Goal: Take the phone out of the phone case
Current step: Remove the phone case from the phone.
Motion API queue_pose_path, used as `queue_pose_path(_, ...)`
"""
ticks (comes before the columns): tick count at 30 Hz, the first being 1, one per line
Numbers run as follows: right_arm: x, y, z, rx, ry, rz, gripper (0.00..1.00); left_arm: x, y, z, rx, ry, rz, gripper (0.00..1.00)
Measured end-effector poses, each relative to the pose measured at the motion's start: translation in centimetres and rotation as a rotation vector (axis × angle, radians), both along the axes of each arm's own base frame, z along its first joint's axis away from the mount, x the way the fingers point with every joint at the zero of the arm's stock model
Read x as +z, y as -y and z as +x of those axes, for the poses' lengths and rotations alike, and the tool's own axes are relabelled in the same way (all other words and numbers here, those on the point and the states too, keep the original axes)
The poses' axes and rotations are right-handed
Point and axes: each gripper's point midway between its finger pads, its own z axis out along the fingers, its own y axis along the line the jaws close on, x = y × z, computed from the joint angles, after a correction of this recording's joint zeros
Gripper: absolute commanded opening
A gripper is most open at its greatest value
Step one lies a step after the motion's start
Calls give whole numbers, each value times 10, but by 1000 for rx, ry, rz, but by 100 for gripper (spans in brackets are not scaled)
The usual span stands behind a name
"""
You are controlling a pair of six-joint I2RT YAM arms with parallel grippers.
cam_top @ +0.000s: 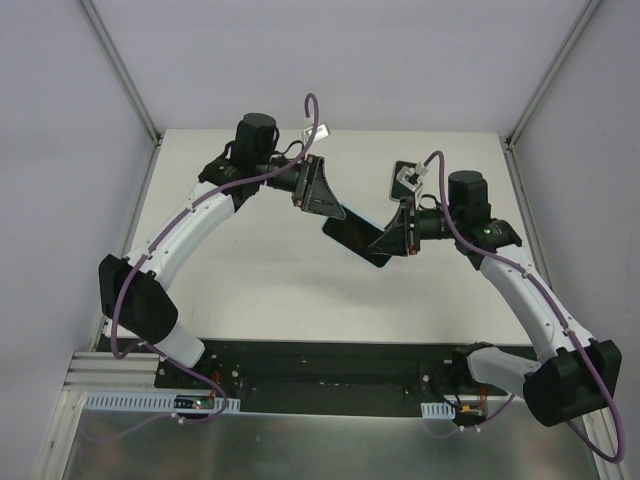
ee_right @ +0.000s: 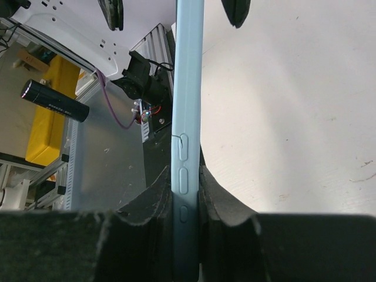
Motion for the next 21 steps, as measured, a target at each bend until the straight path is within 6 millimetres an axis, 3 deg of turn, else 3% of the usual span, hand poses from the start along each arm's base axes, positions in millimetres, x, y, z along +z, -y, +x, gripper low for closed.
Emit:
queue_pose_path(8, -1, 3, 1, -20, 33, -18, 0, 13, 20, -1, 14, -89, -43, 62)
queue_pose_path(21, -2, 8, 4, -45, 52, -26, 0, 18, 24, 2, 36, -161, -77, 57)
